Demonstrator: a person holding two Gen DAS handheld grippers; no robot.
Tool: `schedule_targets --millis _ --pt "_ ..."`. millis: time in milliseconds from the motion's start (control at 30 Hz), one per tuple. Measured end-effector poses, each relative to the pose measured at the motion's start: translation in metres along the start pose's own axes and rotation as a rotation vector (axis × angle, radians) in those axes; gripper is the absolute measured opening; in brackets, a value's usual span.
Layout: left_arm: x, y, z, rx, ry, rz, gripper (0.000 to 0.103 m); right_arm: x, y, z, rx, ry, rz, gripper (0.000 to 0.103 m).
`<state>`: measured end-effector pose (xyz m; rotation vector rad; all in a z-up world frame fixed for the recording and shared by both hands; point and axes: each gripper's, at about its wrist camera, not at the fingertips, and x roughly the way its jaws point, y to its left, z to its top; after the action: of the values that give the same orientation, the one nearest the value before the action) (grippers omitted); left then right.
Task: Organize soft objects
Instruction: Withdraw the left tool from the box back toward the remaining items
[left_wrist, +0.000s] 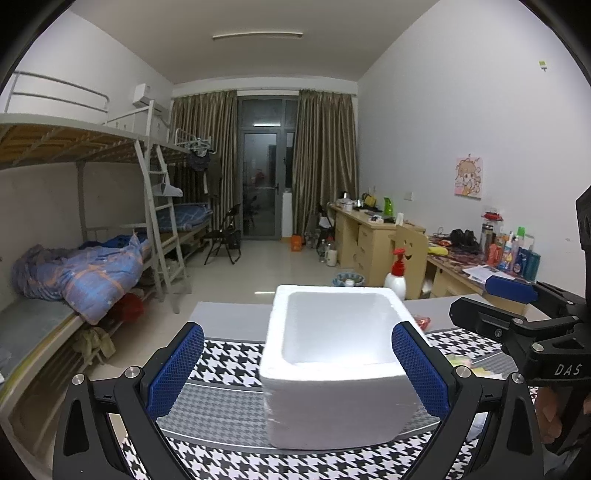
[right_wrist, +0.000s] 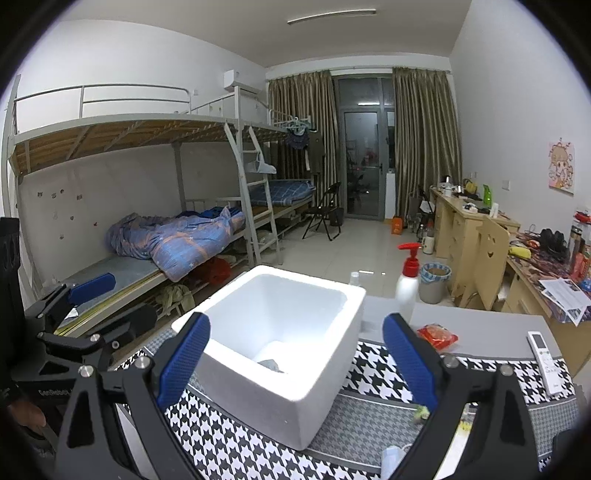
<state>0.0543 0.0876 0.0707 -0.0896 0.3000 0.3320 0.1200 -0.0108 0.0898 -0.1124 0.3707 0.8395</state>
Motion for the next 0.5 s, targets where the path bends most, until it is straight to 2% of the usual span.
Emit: schedule_targets --millis 500 --pt "-0.009 -0.033 -0.006 0.041 -0.003 -0.088 0.102 -0.029 -0.026 -0.009 0.042 -0.027 -0.069 0.098"
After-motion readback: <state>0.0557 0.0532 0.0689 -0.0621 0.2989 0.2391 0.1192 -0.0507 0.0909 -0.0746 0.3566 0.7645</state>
